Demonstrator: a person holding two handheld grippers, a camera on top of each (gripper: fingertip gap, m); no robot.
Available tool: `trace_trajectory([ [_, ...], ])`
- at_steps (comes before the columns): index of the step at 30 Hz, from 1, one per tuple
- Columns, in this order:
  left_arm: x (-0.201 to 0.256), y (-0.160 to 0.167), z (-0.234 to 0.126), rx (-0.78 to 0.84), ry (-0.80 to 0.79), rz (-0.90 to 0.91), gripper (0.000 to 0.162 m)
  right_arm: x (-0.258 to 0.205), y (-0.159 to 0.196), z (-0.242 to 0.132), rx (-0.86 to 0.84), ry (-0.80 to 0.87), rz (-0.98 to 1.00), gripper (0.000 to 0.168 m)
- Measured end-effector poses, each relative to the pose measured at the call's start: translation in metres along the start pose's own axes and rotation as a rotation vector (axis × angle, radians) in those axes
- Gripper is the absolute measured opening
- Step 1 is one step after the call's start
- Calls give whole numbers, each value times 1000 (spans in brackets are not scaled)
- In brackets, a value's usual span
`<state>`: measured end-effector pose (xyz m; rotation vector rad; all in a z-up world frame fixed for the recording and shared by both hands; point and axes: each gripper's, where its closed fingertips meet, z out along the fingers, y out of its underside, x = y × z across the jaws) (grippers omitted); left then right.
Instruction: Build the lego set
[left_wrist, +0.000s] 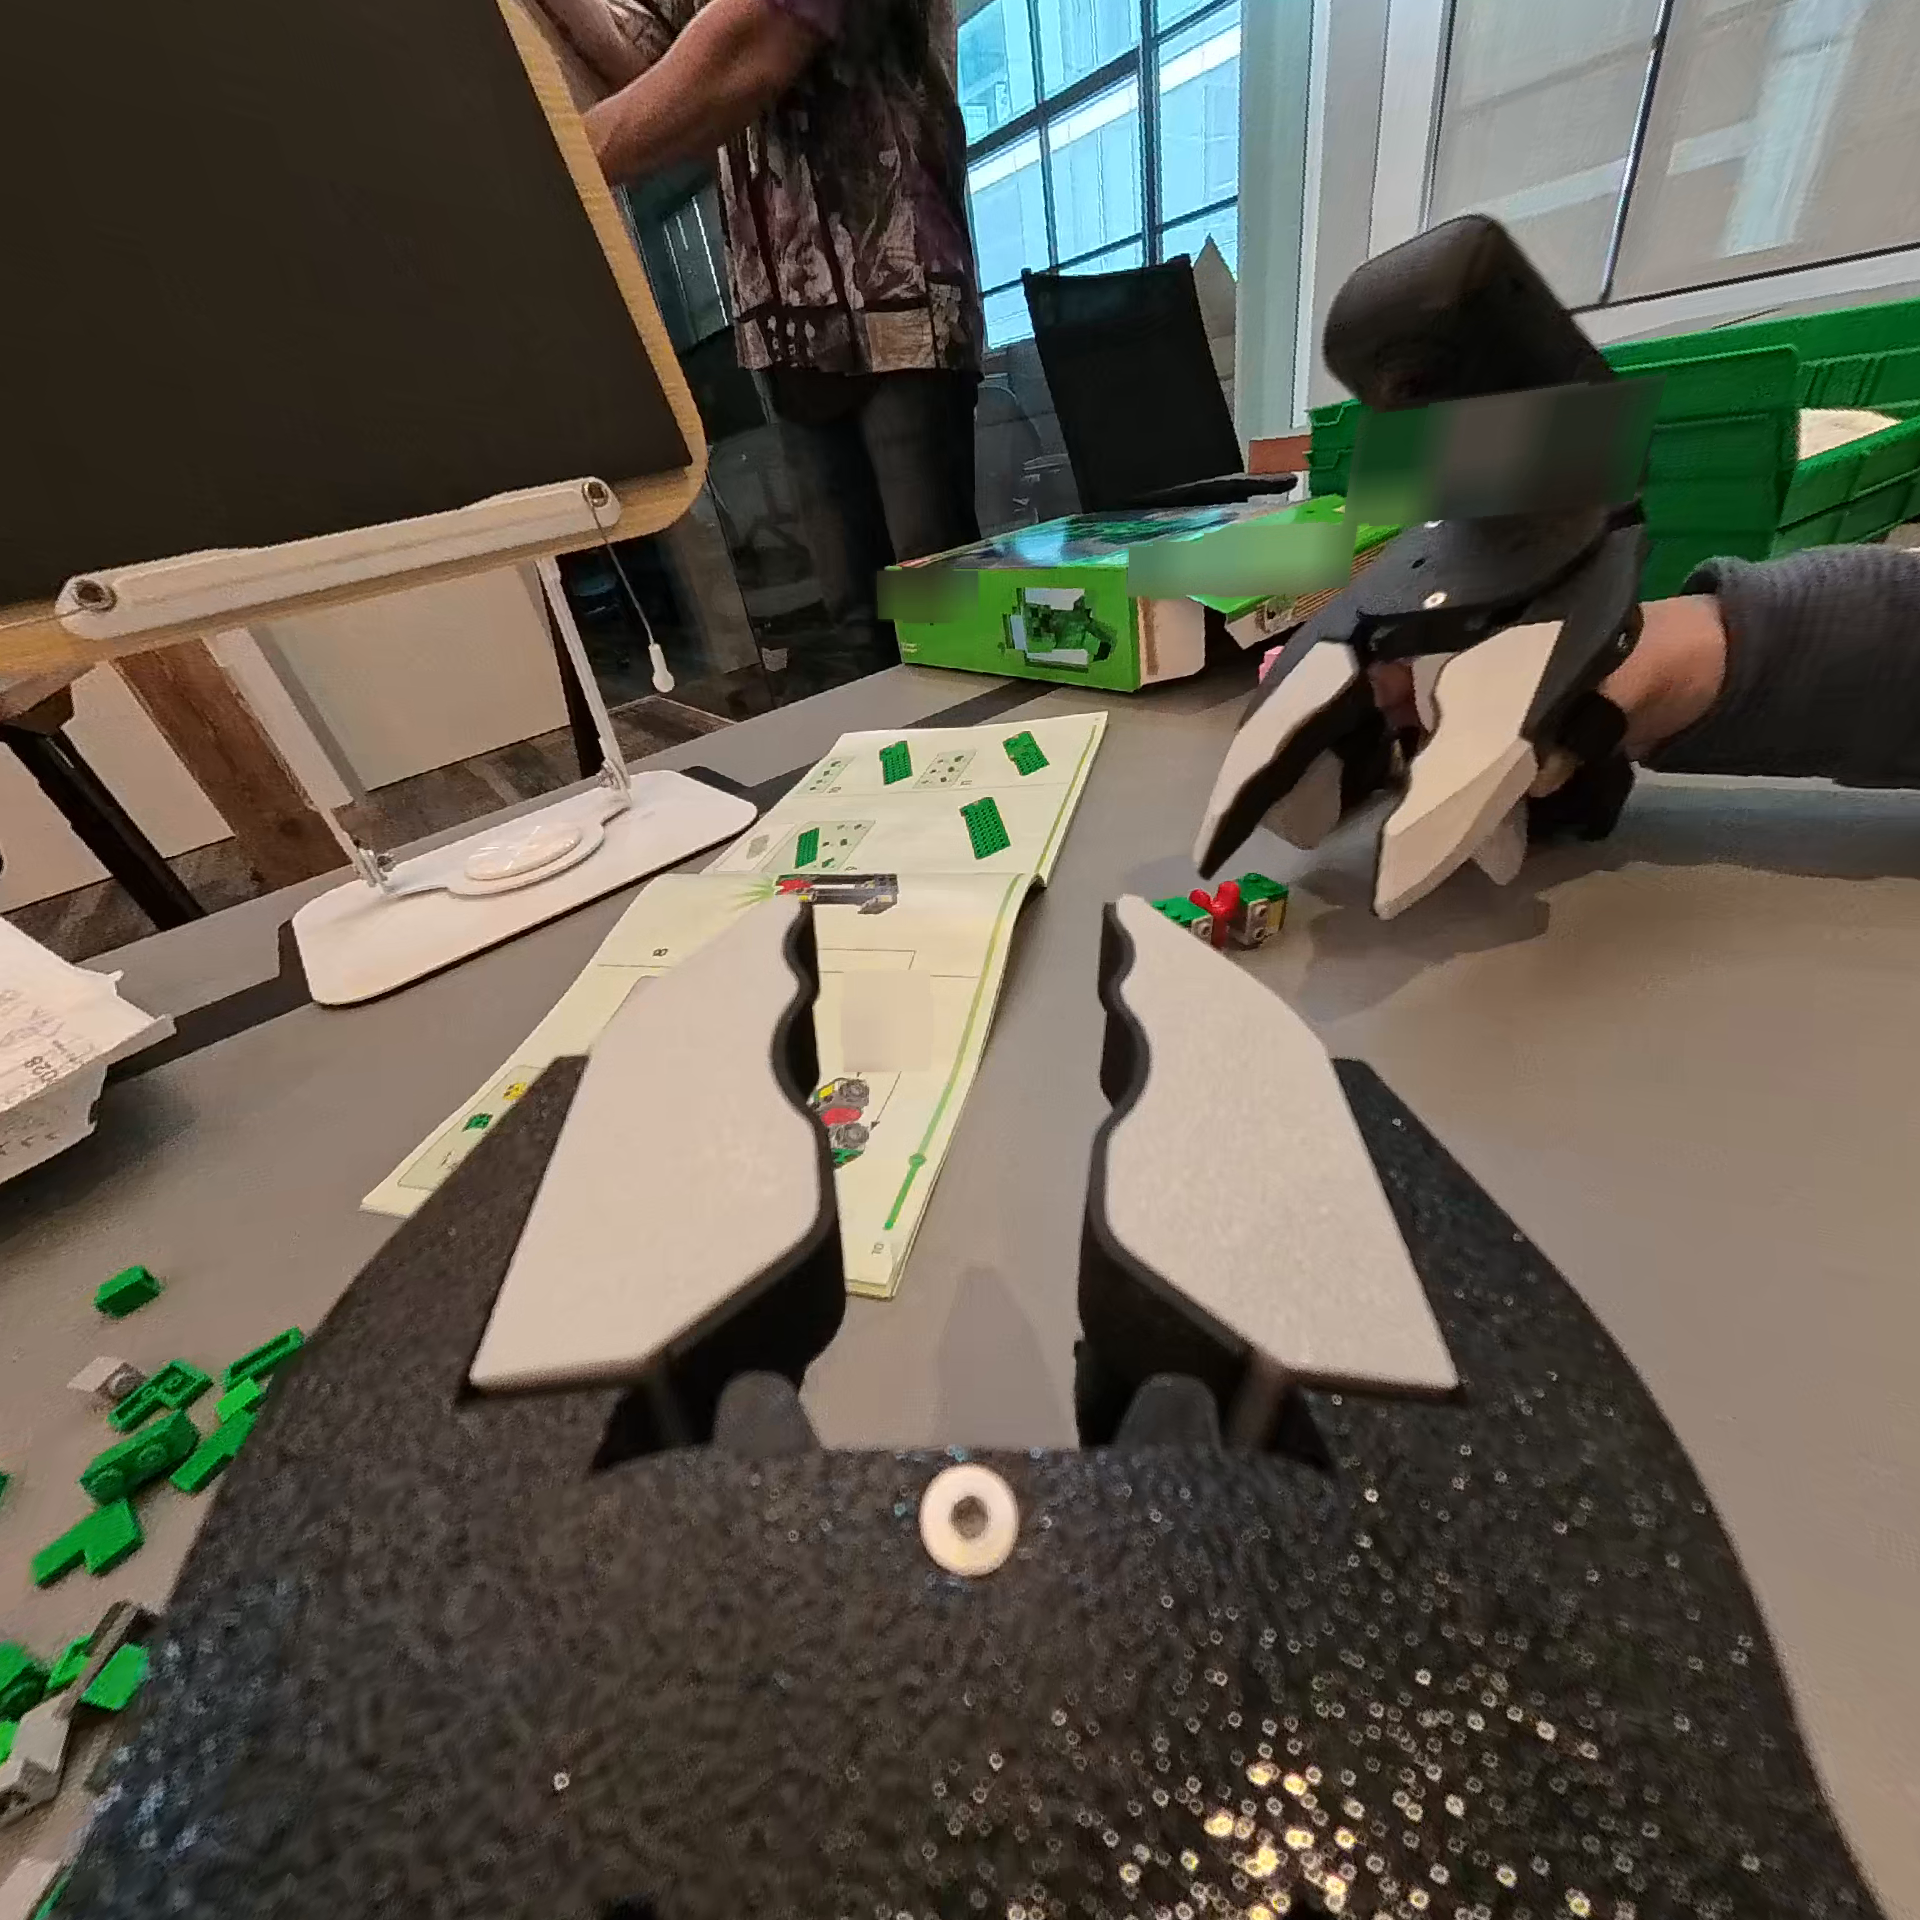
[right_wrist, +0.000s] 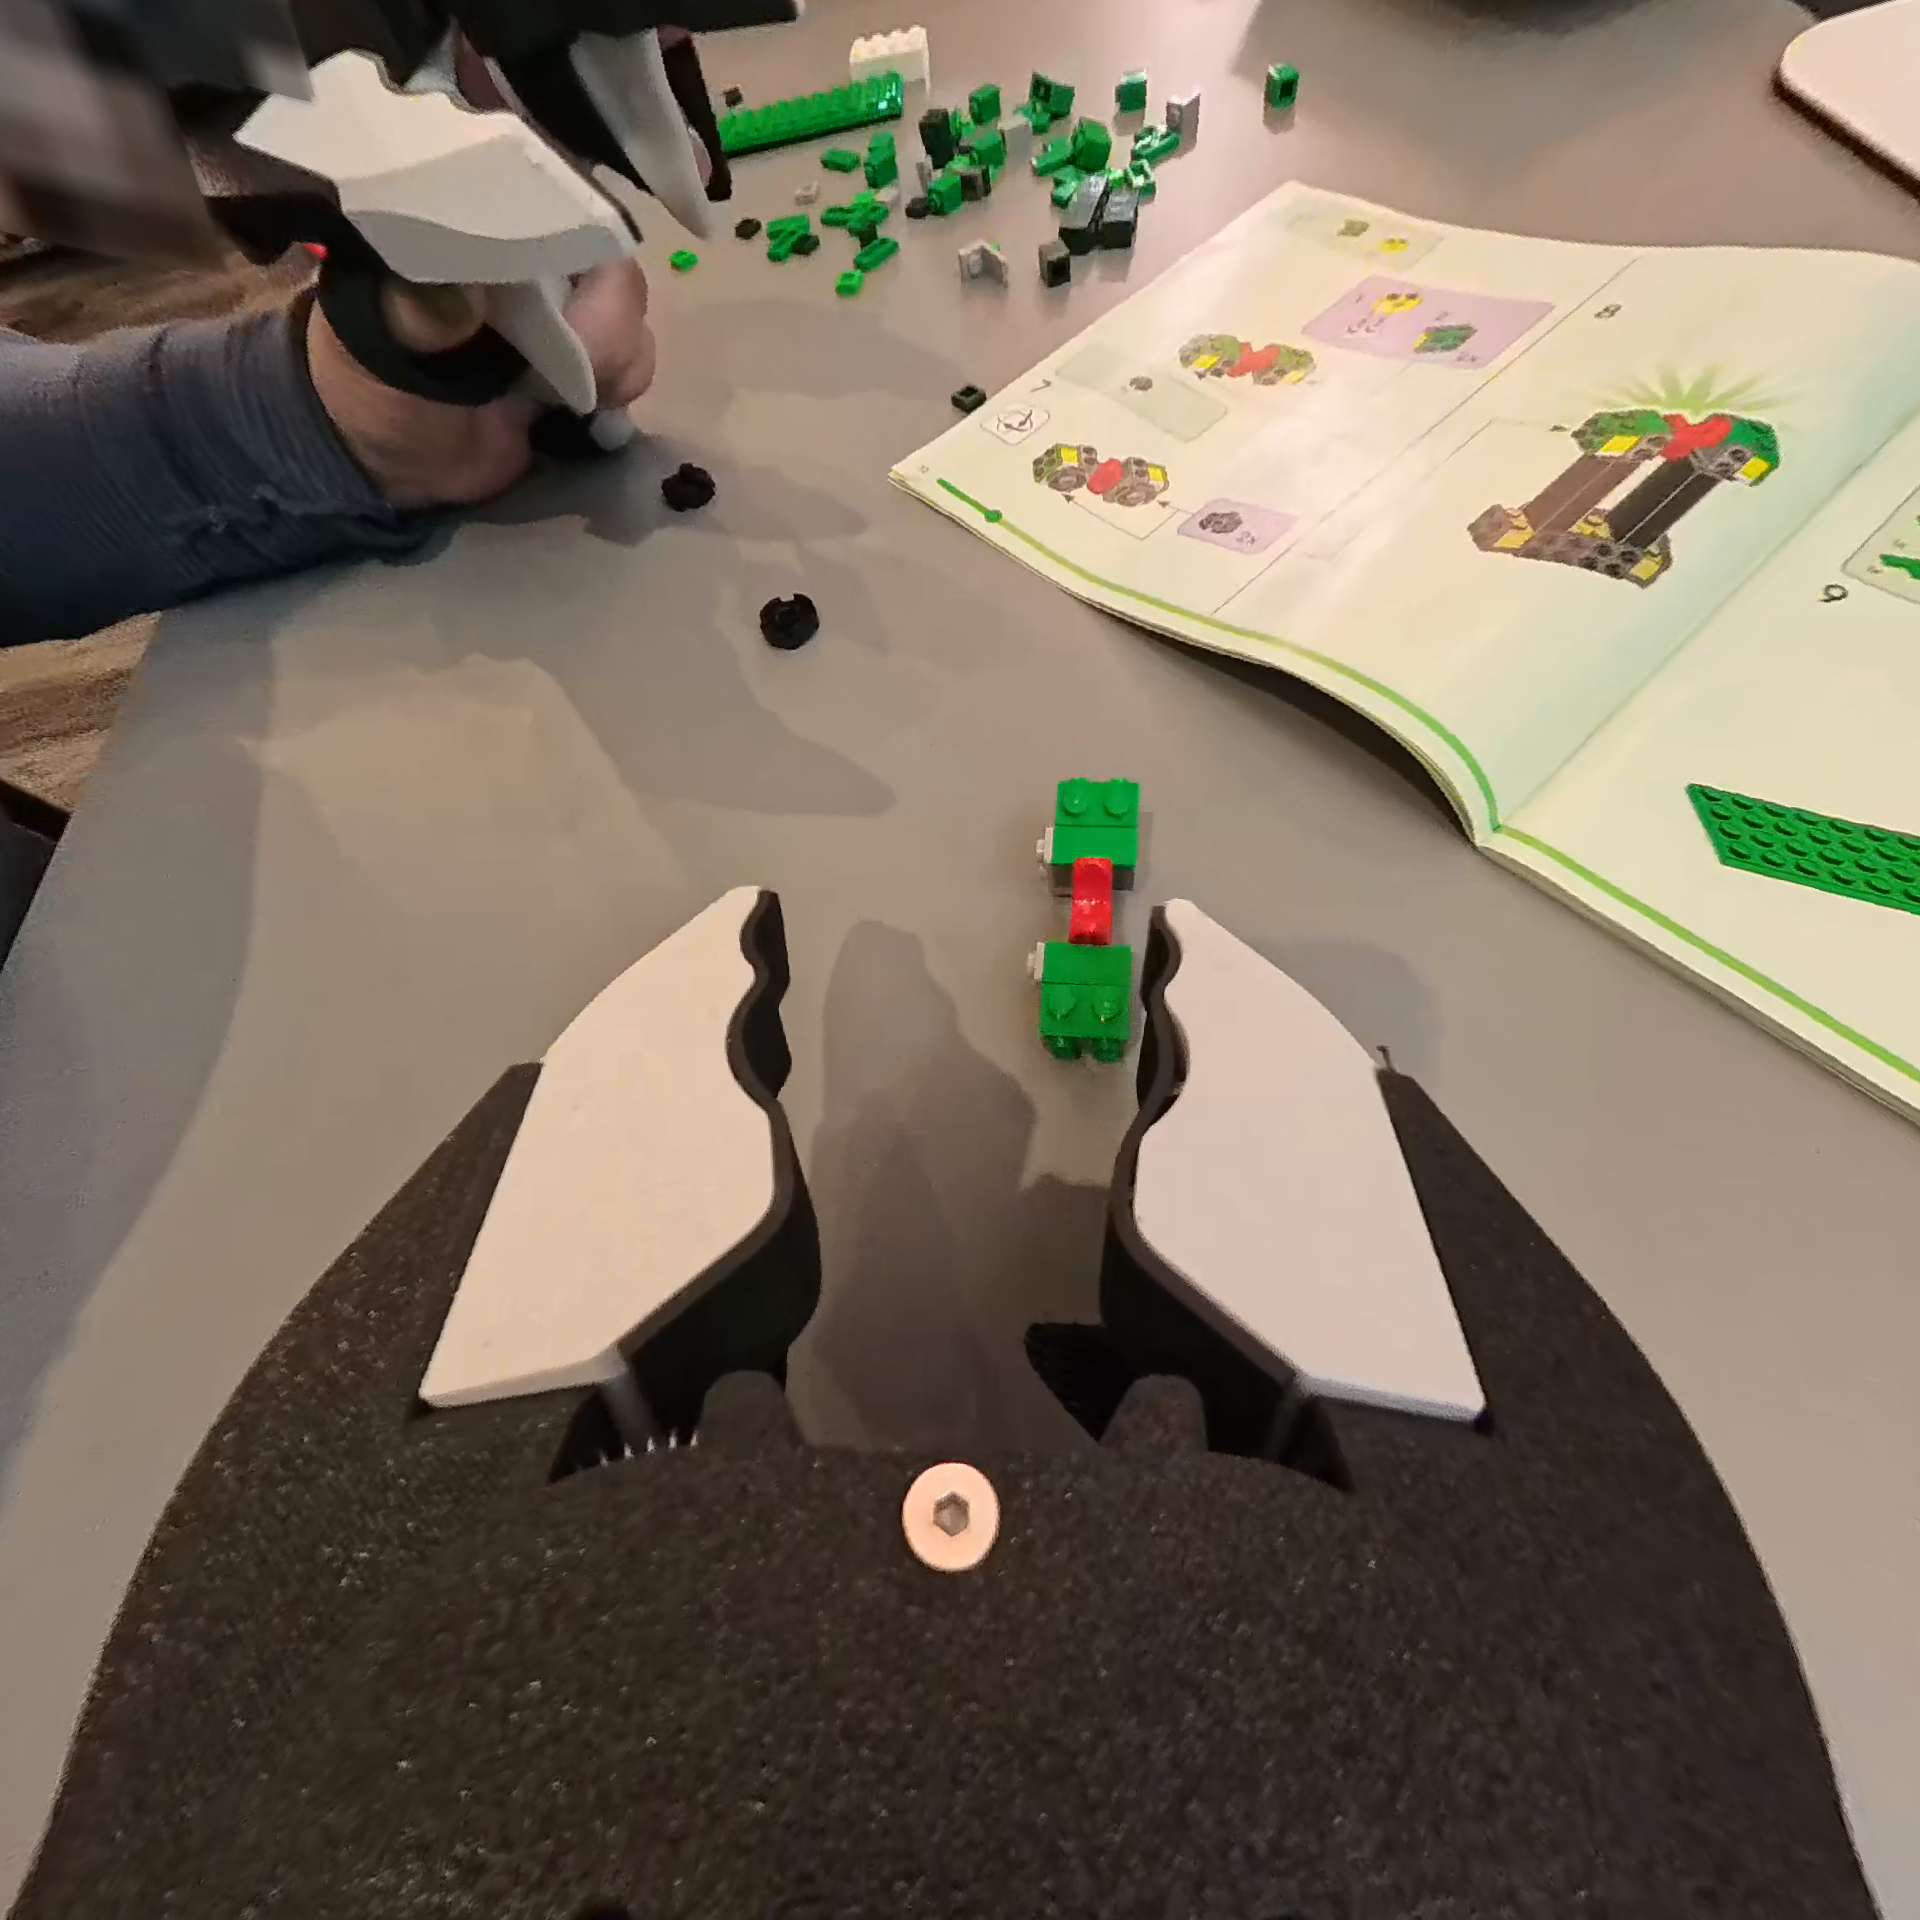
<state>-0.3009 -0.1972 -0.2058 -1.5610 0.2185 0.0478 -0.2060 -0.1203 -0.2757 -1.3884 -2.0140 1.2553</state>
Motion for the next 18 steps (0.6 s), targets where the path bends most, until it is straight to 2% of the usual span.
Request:
trace_trajectory([
  [7, 0, 0, 0, -1, 2, -3, 51, -24, -1, 2, -4, -139, 9, 56],
  [12, 0, 1, 0, -5, 4, -2, 51, -10, -6, -2, 39, -41, -2, 54],
  [18, 1, 1, 0, -5, 4, 1, 51, -12, 4, 7, -49, -11, 4, 50],
])
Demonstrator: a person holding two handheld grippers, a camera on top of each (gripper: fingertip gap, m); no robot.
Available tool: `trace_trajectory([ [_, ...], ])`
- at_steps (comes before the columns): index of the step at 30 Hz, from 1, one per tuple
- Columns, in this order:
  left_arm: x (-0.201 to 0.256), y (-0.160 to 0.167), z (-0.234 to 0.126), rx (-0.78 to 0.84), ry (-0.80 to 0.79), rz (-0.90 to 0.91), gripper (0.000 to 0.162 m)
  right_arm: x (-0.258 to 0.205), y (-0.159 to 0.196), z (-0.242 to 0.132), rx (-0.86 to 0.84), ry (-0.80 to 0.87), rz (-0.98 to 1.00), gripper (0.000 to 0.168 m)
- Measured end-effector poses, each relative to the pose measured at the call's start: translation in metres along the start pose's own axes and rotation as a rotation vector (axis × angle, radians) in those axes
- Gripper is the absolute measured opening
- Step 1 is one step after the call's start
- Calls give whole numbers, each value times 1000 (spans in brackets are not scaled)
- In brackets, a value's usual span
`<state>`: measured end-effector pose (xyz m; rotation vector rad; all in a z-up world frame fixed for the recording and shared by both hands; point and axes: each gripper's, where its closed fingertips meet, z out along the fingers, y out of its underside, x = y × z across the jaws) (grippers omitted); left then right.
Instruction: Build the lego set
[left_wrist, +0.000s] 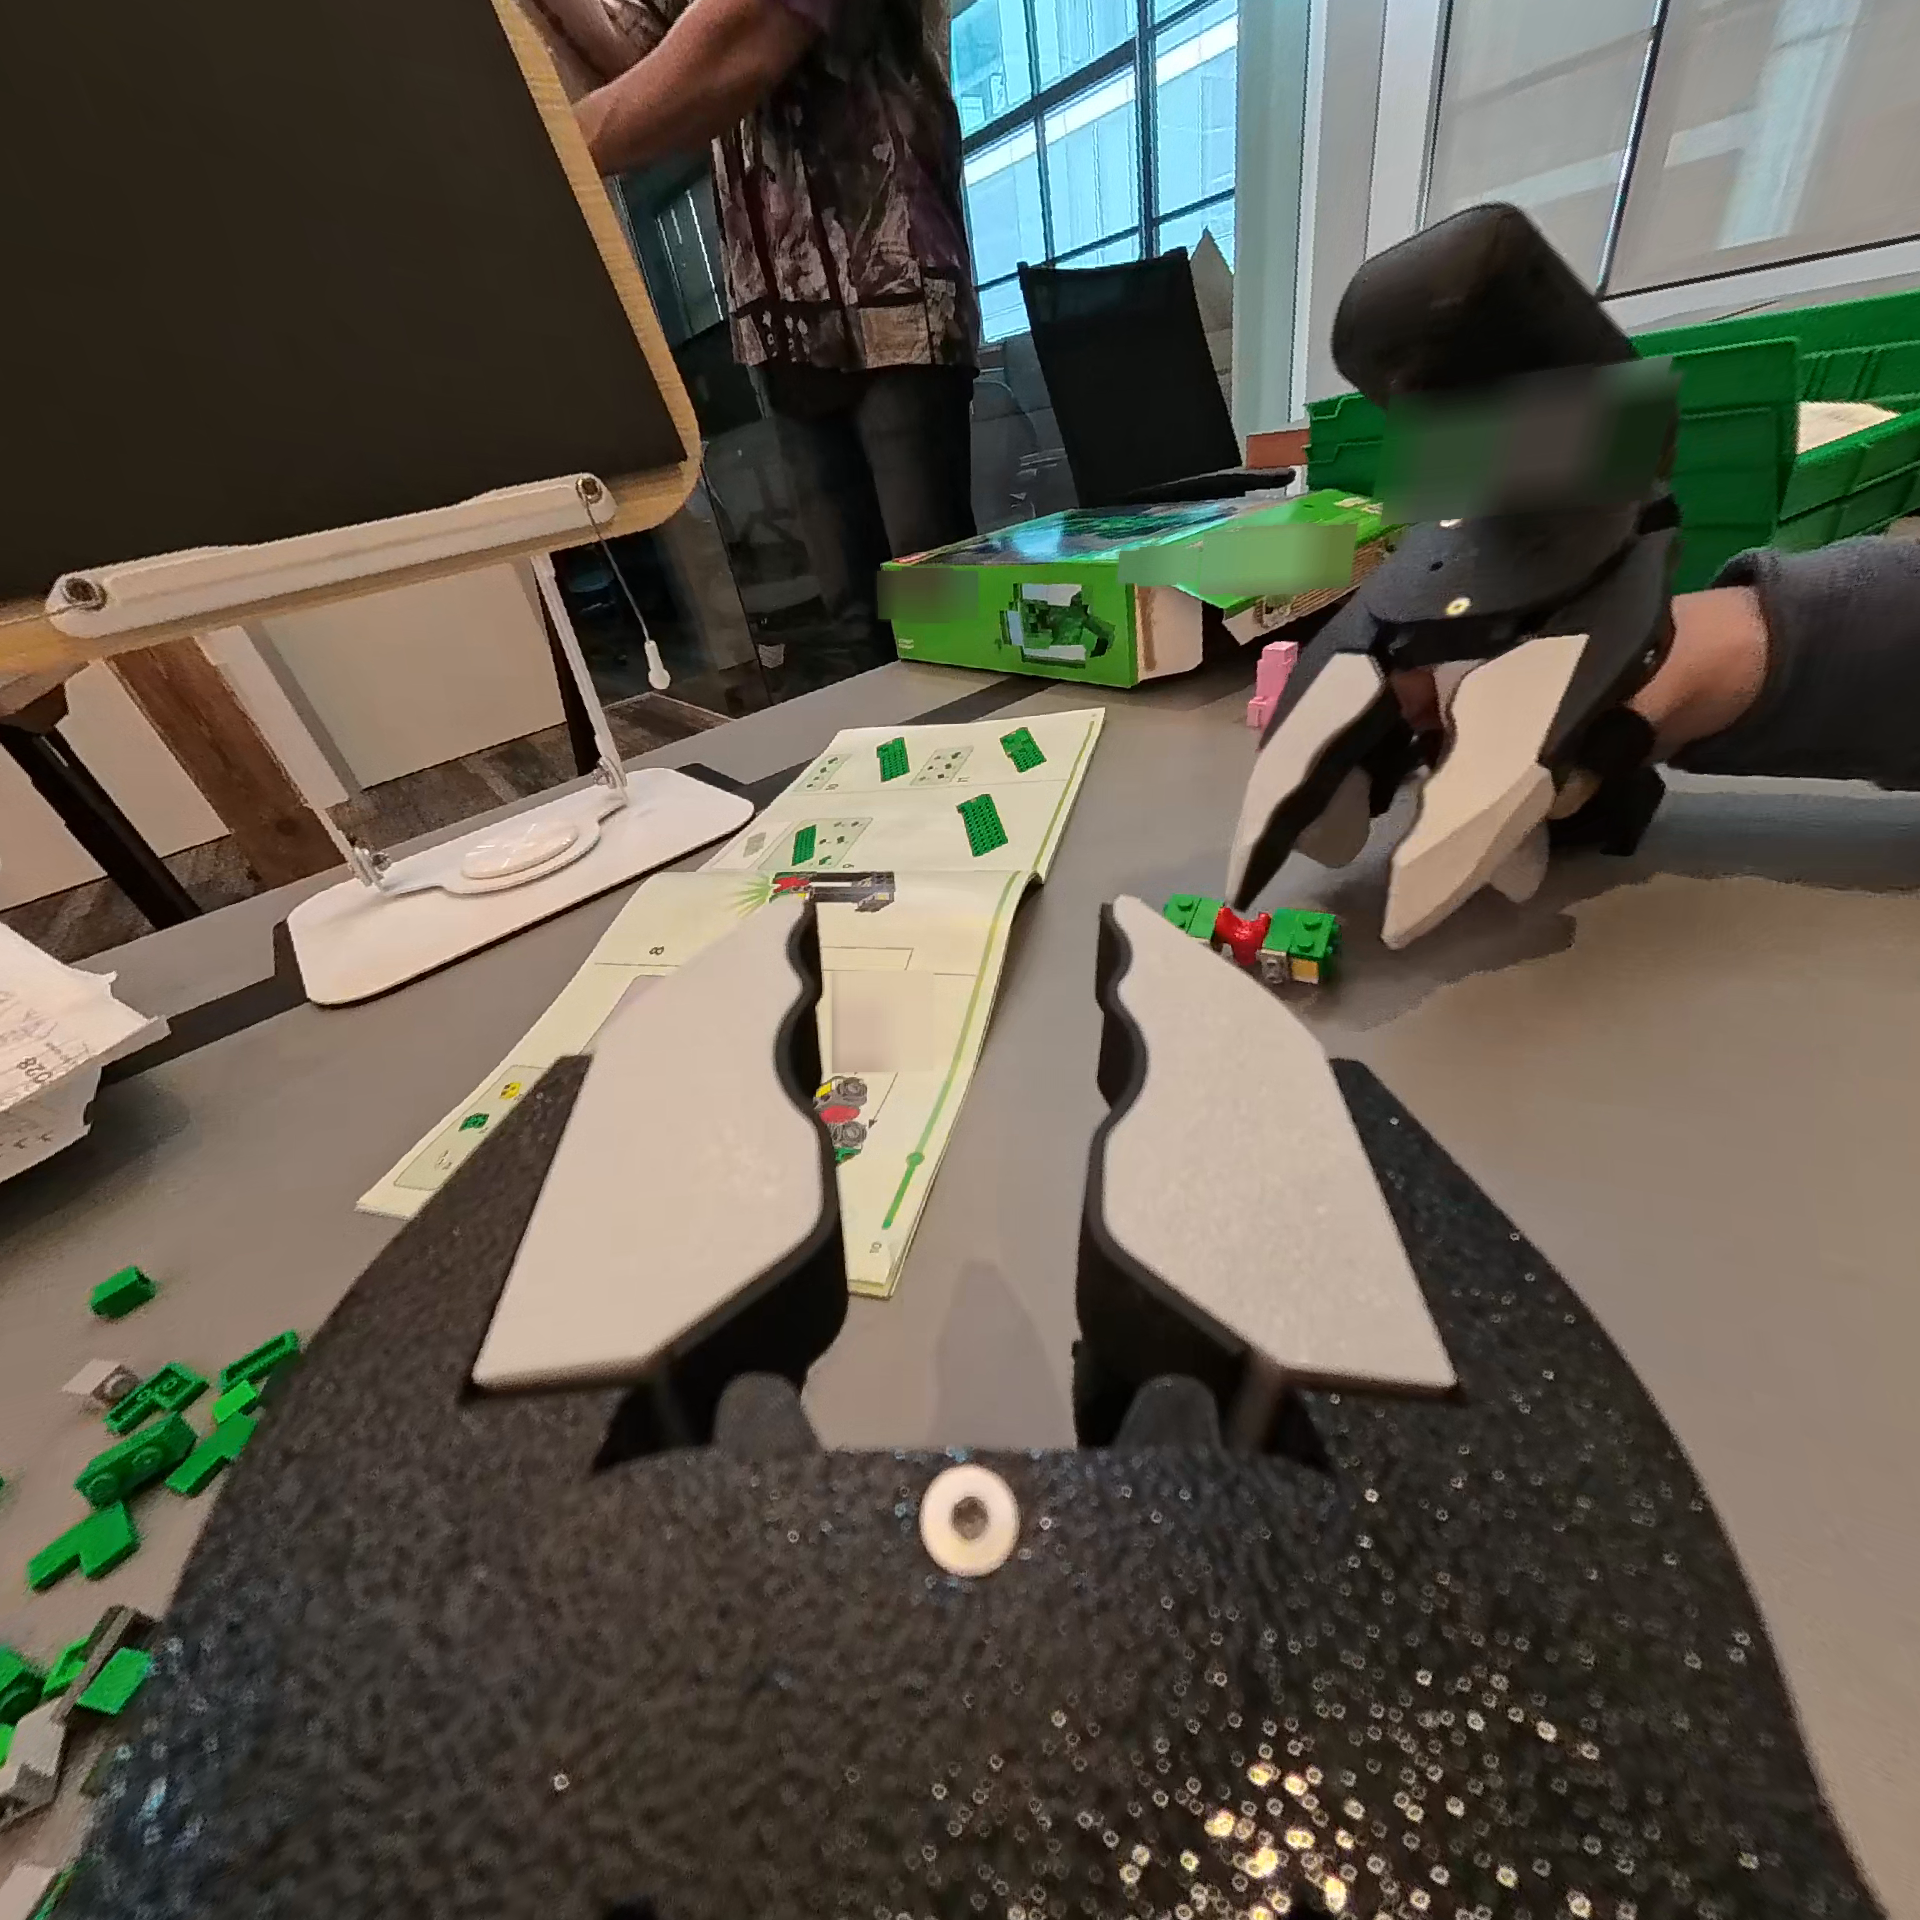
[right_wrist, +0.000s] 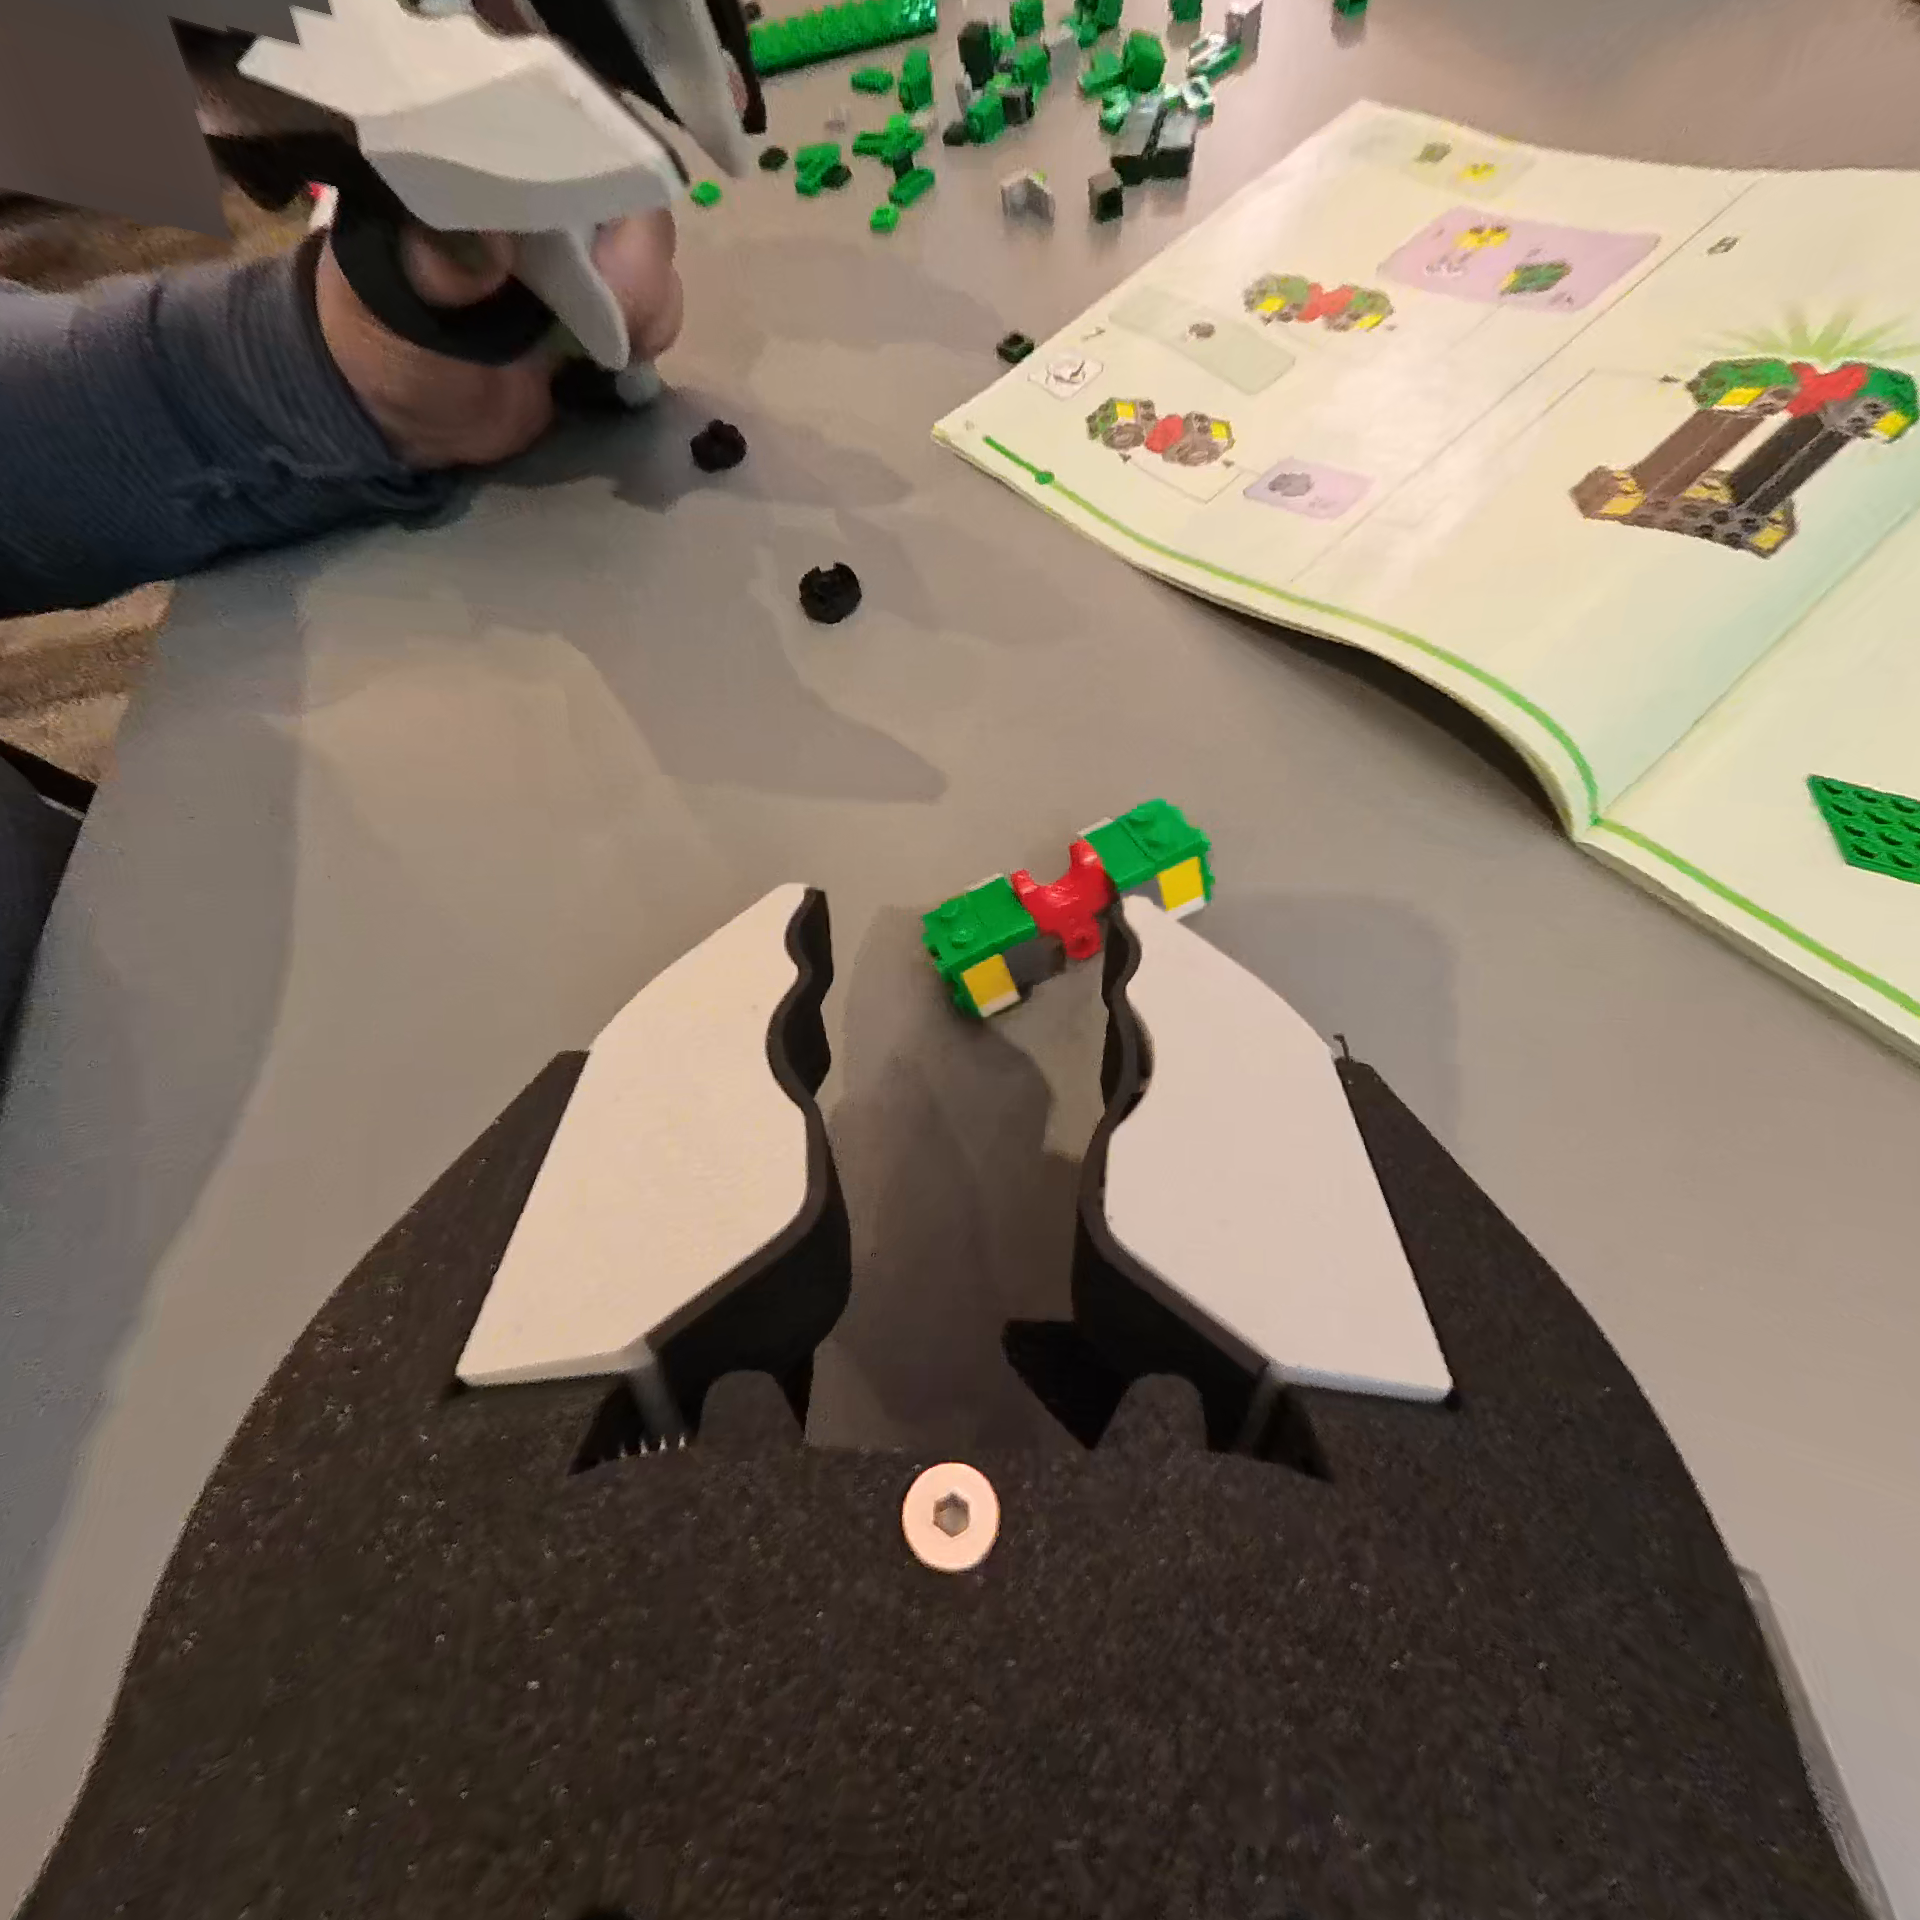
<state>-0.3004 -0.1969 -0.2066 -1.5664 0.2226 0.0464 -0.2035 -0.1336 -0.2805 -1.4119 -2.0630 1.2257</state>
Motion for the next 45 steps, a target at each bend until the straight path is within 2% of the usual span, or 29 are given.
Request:
trace_trajectory([
  [6, 1, 0, 0, -1, 3, 5, 50, -29, 0, 10, -25, -91, -26, 50],
  [11, 0, 0, 0, -1, 0, 4, 49, -18, -7, 3, 37, -10, -8, 50],
  [15, 0, 0, 1, -4, -2, 2, 49, -13, -2, 4, -10, 32, -17, 50],
  [22, -1, 1, 1, -6, -13, 1, 48, -46, -4, 12, -57, -118, -63, 47],
  [26, -1, 1, 1, -7, -12, 0, 48, -27, -12, -3, -6, -44, -78, 46],
  [29, -1, 1, 1, -9, -10, 2, 48, -22, -8, -4, -43, -25, -86, 47],
  [34, -1, 1, 1, -10, -8, 1, 48, -18, 2, 4, -106, 43, -205, 47],
  [40, 0, 1, 1, -9, -4, 1, 48, -10, 4, 13, -103, -4, -188, 44],
  [45, 0, 1, 1, -9, -1, -1, 48, -9, 3, 15, -94, -121, -110, 29],
])
